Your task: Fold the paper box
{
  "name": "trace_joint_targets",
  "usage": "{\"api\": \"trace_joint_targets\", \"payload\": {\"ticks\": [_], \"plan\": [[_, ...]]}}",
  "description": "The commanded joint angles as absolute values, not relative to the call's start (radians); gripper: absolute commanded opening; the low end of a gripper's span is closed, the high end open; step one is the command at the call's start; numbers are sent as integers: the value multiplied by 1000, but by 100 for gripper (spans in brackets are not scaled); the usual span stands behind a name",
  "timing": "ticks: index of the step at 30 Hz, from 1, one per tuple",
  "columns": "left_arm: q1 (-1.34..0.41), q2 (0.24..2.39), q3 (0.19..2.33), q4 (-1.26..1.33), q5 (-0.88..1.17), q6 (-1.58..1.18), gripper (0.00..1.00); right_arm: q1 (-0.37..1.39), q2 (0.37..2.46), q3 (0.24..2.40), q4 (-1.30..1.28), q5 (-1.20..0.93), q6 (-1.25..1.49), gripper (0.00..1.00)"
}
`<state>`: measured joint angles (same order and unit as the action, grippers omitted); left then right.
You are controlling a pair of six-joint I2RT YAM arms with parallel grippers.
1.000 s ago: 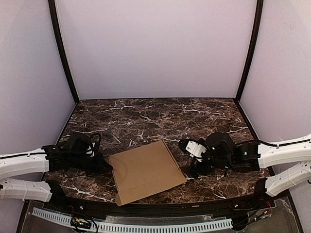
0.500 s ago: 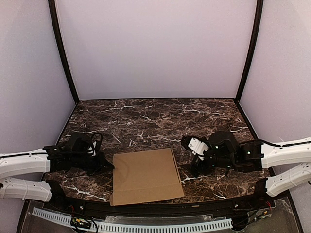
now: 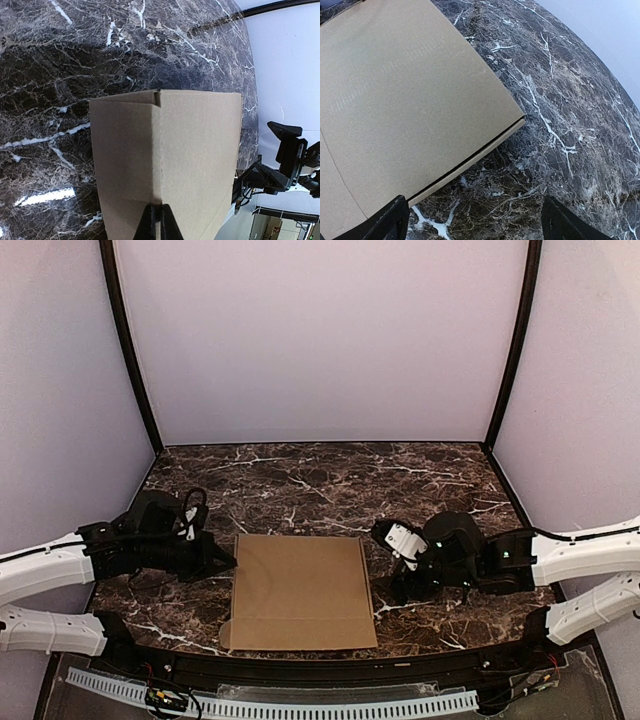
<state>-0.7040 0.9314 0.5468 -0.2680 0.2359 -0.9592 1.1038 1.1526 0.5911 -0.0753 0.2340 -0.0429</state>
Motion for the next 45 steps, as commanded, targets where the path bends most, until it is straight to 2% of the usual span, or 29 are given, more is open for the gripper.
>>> {"api": "trace_joint_targets", "payload": {"ticks": [1,7,11,33,41,43,44,45], "plan": [[-701,905,604,-330,220,-908,1,1090,1149,610,-46,221,-36,91],[-701,902,613,-345,216,-888,1,1036,1174,596,16,144,67,93],[-701,903,597,-347,213,-878,1,1004,1225,610,53,76,143,98],[-701,897,469,-188,219,-755,1,815,1453,533,467,-405,362,99],[-701,902,465,-200,208,-750,1,812,1468,498,524,-410,394,99],[-701,922,469,-214,212,-759,10,812,1454,499,505,-399,385,99],[-701,941,469,-216,227,-762,22,811,1446,499,493,-392,380,99],[-701,952,469,-215,236,-768,27,811,1439,499,482,-385,375,99]]}}
